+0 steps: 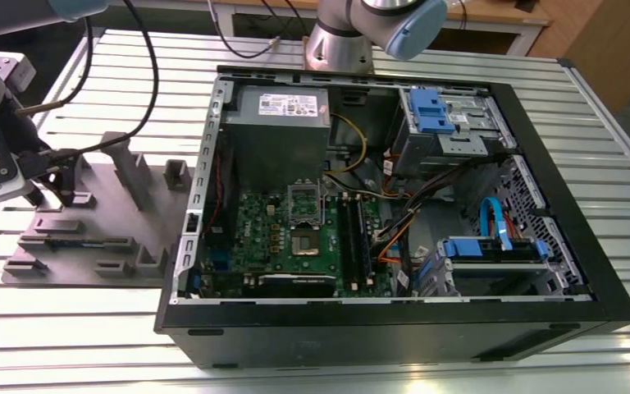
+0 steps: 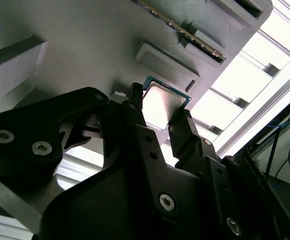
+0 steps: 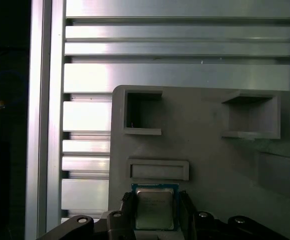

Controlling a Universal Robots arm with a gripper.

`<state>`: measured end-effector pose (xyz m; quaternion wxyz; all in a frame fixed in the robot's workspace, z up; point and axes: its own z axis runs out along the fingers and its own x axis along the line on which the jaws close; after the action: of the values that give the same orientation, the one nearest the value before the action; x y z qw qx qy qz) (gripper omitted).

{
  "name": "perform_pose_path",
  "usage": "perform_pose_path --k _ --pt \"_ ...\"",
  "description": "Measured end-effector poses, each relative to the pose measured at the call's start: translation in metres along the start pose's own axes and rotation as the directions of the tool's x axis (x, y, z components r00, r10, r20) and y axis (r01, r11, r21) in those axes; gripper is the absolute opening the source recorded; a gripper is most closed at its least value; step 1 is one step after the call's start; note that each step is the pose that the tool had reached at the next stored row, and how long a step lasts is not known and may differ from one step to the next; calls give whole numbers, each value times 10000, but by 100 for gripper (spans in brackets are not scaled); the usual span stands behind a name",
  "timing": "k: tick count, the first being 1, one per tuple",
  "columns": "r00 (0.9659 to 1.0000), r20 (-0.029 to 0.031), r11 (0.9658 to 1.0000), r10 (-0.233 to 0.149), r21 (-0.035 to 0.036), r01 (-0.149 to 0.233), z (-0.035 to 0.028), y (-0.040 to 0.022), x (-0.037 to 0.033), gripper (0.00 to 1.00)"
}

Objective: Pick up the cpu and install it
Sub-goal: 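Pick up the cpu and move it towards the insertion slot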

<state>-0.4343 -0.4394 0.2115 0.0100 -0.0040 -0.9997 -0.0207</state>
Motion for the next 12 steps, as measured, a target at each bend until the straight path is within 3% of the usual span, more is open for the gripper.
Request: perform_pose_path --k 7,12 --pt "10000 0 10000 1 0 -1 -20 1 1 45" --pt "10000 0 10000 0 0 0 -82 3 2 45"
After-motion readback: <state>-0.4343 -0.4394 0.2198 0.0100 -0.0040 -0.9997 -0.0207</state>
